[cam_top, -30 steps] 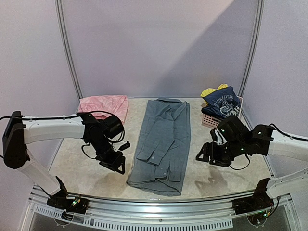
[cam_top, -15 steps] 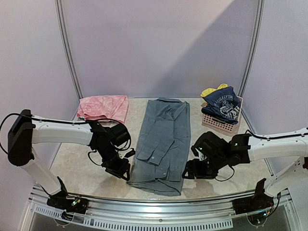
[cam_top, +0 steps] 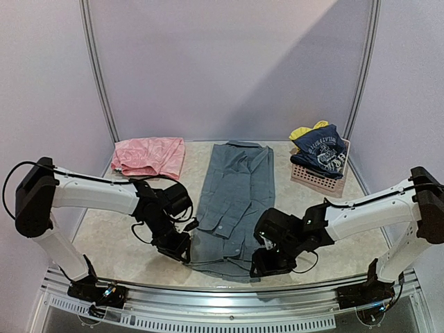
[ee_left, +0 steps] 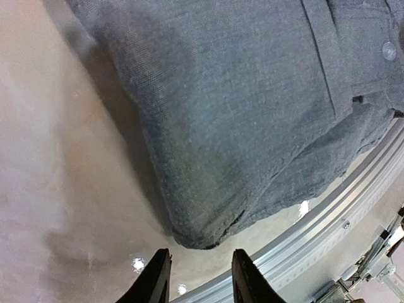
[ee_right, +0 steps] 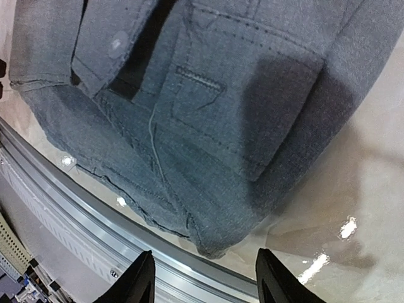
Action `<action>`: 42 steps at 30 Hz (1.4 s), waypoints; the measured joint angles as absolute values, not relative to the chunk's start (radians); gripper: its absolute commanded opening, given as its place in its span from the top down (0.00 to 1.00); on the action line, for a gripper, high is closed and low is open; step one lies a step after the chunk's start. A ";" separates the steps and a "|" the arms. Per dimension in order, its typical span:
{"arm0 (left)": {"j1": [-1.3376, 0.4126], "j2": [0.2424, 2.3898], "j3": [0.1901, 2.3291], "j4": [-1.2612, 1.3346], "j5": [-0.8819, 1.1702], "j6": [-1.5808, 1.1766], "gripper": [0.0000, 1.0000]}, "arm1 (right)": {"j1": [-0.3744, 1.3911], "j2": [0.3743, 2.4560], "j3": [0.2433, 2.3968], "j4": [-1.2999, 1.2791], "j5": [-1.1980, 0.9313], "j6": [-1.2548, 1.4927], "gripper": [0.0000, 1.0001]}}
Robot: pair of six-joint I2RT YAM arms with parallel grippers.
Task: Fold and stack the mixed laundry pile
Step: Fold the rectangle-folded shirt at the center of the board.
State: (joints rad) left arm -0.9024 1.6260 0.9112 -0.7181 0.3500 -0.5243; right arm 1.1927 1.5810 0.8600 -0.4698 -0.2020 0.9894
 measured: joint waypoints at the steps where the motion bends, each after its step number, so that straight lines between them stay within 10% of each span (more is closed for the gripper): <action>1: -0.905 1.626 0.908 -0.716 0.350 -0.525 0.66 | 1.196 1.589 0.860 -0.471 -0.205 0.991 0.48; 15: -0.936 1.606 0.870 -0.698 0.341 -0.556 0.63 | 1.203 1.637 0.865 -0.464 -0.220 1.016 0.62; 29: -0.945 1.586 0.868 -0.695 0.319 -0.574 0.54 | 1.204 1.665 0.869 -0.438 -0.210 1.027 0.99; 42: -0.950 1.627 0.882 -0.675 0.279 -0.584 0.67 | 1.204 1.668 0.868 -0.436 -0.204 1.029 1.00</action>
